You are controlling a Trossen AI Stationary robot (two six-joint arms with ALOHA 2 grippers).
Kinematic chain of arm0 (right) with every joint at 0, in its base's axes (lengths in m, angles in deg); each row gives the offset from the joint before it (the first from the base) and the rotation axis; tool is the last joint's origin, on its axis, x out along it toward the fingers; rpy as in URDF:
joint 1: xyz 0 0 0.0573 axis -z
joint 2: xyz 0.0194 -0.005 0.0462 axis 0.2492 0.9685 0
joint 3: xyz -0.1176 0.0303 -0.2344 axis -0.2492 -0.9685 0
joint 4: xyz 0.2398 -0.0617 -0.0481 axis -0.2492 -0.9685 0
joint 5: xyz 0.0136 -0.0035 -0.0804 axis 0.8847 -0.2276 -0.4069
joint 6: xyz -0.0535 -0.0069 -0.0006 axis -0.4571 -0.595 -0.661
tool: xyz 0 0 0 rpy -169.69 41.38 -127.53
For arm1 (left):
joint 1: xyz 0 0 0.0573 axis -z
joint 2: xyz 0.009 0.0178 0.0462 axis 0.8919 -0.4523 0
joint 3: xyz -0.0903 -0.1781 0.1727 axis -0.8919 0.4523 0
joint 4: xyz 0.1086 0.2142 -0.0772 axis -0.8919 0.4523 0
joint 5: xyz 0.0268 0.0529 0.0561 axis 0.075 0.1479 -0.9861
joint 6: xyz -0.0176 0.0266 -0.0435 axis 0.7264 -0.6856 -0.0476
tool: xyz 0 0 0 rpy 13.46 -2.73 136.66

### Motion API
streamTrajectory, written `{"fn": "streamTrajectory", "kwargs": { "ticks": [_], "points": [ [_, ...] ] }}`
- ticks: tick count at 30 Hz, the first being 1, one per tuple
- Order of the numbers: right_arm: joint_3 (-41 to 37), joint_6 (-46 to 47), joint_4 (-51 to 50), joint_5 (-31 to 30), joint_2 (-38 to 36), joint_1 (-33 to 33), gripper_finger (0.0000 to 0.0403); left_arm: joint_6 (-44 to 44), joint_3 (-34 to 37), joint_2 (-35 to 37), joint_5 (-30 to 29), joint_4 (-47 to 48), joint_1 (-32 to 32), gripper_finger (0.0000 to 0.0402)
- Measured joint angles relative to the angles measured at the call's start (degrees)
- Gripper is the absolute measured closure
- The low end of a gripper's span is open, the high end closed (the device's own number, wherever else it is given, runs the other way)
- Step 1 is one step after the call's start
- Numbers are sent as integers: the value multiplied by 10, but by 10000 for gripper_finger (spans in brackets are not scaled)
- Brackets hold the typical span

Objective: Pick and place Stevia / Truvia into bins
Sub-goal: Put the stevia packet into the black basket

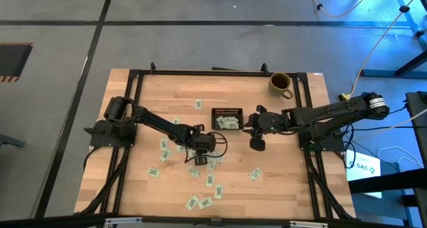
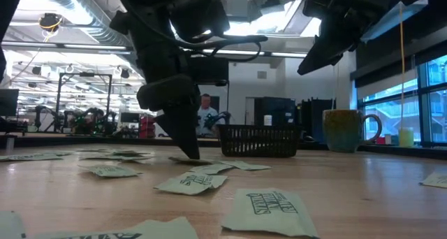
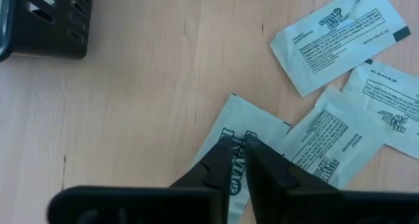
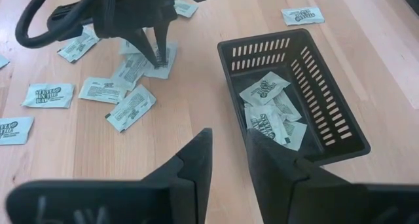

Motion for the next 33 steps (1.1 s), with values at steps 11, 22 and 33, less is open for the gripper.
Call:
{"fn": "streamTrajectory", "kwargs": {
  "ticks": [11,22,33],
  "points": [
    [-5,-6,-18,0,-30,-47,304,-29,-8,4,-1,6,-5,399],
    [-144,45,84,0,-141,-118,304,-125,-109,7,-2,0,-16,399],
    [-179,27,159,-1,-145,-124,304,-131,-141,8,-49,-15,-100,398]
  ]
}}
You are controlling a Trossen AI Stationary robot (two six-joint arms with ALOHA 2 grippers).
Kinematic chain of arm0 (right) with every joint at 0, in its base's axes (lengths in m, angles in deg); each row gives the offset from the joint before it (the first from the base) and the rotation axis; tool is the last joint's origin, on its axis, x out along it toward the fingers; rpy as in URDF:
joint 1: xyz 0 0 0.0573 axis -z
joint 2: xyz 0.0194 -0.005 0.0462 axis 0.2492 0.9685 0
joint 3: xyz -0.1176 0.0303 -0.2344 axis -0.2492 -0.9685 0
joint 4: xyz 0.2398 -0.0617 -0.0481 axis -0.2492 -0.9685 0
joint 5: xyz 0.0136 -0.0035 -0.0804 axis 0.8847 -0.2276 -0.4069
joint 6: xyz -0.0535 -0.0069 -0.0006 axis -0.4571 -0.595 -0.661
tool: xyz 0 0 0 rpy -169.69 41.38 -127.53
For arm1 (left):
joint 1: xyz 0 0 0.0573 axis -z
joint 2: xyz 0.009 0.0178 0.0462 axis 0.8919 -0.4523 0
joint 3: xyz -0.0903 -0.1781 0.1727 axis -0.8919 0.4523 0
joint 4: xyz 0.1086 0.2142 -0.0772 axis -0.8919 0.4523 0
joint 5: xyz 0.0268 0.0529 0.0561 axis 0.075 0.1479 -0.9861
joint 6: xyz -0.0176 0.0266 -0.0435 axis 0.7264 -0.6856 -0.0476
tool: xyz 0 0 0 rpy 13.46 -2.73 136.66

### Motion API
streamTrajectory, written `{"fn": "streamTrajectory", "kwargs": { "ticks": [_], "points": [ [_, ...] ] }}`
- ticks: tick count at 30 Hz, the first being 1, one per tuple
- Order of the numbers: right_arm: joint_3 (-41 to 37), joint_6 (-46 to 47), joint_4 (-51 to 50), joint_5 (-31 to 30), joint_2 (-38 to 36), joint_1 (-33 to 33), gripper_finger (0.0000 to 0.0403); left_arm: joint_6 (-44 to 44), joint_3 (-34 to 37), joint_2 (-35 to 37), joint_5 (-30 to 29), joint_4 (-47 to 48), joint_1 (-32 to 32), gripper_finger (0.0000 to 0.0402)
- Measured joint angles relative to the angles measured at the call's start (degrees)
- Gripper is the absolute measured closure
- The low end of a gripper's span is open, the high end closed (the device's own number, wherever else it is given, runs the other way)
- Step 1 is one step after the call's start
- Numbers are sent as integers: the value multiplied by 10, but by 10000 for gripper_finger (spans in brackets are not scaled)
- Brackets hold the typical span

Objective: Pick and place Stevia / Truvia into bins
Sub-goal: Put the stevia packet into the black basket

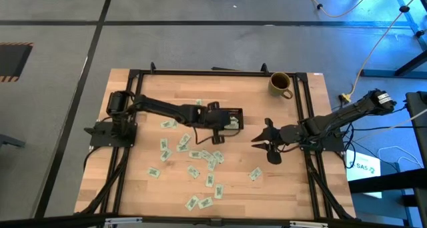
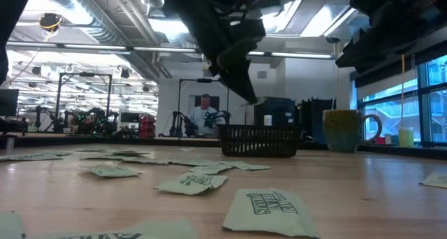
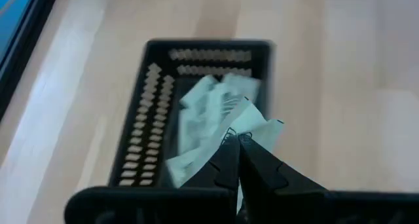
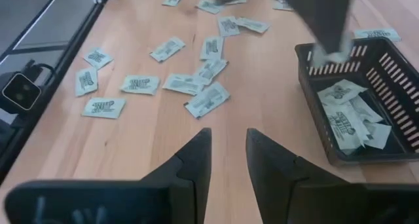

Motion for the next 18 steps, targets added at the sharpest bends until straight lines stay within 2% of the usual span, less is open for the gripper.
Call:
{"fn": "streamTrajectory", "kwargs": {
  "ticks": [4,10,18],
  "points": [
    [0,-5,0,0,0,0,304,12,13,-4,6,-1,-24,398],
    [0,-16,3,0,0,0,304,15,15,-24,60,-17,-40,398],
    [0,-16,4,0,0,0,304,26,15,-28,50,-30,-41,397]
  ]
}}
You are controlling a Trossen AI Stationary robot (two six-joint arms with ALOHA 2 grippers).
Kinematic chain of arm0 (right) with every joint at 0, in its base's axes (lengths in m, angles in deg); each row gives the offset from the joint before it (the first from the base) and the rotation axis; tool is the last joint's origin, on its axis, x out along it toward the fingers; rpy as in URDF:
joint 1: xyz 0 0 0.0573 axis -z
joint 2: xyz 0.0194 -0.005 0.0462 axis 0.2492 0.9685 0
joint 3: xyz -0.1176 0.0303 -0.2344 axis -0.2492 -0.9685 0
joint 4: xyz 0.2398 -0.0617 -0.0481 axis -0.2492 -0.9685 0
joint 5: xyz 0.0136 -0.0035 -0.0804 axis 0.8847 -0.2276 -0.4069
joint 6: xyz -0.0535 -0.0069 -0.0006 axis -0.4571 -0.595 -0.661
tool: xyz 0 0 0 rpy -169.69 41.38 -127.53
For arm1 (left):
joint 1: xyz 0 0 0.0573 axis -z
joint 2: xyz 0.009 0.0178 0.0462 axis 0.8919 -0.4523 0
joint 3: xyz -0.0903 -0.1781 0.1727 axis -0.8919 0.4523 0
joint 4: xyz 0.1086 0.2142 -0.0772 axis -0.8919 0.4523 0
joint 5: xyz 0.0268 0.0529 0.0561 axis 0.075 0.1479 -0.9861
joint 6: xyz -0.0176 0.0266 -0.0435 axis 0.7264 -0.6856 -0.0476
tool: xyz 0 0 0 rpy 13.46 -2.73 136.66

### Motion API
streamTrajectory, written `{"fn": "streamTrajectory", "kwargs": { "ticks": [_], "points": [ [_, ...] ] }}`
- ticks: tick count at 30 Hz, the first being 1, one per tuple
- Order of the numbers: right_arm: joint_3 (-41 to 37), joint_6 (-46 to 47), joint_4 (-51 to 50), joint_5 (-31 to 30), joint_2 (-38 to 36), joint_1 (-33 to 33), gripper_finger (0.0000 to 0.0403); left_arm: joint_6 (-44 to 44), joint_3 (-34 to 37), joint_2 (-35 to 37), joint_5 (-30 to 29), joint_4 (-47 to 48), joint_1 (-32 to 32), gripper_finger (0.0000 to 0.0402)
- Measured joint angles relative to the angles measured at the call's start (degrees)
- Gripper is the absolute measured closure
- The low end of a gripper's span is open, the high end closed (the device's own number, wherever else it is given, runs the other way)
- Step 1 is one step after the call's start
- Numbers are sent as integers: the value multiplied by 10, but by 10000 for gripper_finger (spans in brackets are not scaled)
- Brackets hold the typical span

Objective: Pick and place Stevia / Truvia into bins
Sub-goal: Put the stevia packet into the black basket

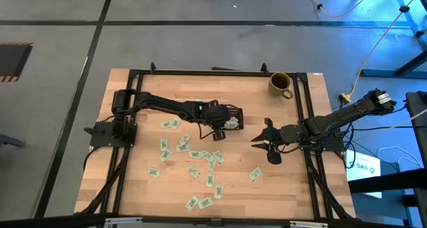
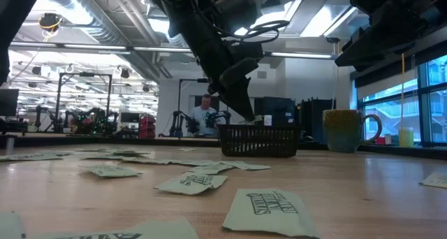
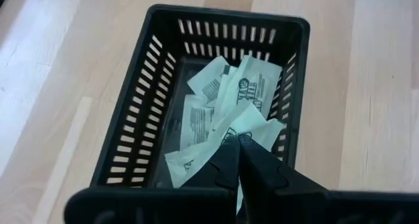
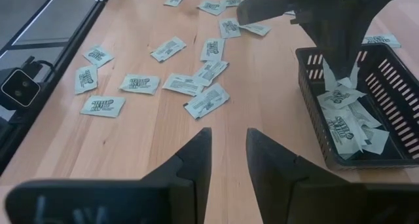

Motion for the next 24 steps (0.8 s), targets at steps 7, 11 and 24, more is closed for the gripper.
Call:
{"fn": "streamTrajectory", "kwargs": {
  "ticks": [7,11,24],
  "points": [
    [0,0,0,0,0,0,304,10,0,0,-19,0,0,397],
    [0,0,0,0,0,0,304,6,0,0,-22,-2,0,397],
    [0,0,0,0,0,0,304,-5,0,0,-21,0,0,397]
  ]
}}
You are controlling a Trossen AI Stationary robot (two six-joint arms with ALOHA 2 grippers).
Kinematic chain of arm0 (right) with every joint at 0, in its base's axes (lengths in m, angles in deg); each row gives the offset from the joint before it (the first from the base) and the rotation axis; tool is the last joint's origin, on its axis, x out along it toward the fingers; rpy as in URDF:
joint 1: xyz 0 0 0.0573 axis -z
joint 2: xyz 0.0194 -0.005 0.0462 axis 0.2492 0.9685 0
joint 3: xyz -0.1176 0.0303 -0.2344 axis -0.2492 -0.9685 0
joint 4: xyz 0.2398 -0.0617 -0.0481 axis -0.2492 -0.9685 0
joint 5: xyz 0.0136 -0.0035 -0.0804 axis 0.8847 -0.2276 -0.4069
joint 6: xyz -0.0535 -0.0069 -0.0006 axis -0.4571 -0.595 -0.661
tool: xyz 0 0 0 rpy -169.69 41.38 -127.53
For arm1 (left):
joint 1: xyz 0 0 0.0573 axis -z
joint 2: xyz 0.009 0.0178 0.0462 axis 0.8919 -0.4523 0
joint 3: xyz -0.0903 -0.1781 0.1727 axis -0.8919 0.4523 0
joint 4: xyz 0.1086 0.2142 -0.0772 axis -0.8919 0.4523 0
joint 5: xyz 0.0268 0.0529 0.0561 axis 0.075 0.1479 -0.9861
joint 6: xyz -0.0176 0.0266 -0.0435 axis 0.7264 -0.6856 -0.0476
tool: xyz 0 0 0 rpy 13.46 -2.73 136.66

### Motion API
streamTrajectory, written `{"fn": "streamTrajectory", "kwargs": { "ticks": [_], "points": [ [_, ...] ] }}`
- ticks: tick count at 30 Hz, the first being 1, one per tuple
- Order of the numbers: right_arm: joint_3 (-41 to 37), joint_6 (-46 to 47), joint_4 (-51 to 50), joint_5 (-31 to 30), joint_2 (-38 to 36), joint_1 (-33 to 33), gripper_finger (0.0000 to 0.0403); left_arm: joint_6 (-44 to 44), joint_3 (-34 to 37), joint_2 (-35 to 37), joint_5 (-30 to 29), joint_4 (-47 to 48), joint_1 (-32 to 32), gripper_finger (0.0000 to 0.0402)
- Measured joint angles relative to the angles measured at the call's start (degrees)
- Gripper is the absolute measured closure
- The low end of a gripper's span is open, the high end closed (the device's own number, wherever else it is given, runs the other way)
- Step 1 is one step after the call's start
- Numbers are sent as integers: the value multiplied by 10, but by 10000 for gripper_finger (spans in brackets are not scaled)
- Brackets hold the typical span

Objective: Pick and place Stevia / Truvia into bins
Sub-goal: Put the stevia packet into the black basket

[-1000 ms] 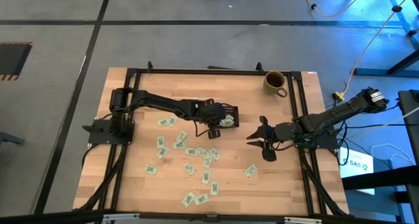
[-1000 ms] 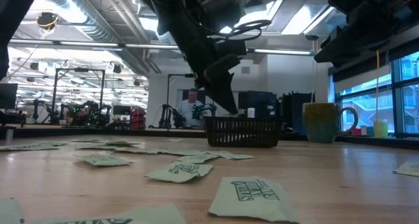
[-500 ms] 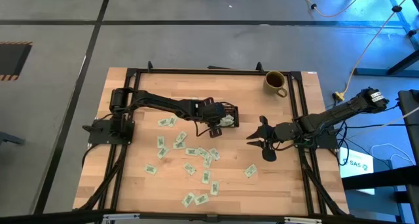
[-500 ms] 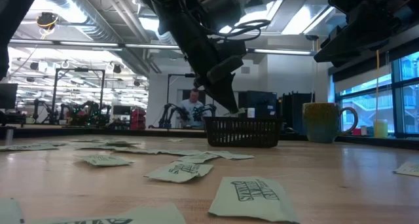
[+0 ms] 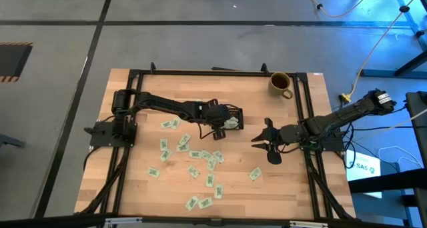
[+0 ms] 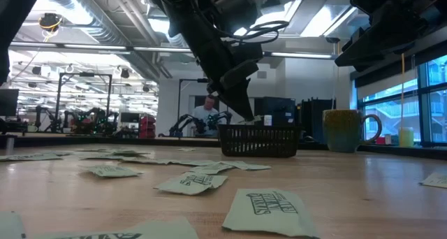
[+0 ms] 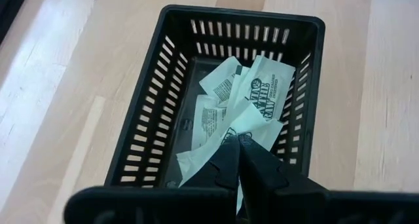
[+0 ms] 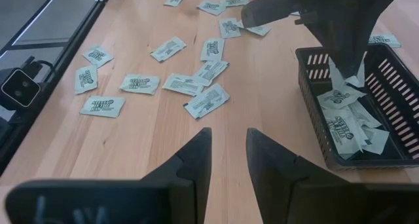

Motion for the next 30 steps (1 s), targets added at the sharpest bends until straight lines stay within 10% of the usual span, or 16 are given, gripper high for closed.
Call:
{"fn": "streamTrajectory", "kwargs": {
  "ticks": [17,30],
  "points": [
    [0,-14,-1,0,0,0,304,18,0,1,3,-2,0,337],
    [1,-25,-5,0,0,0,304,-164,0,12,150,9,100,338]
  ]
}}
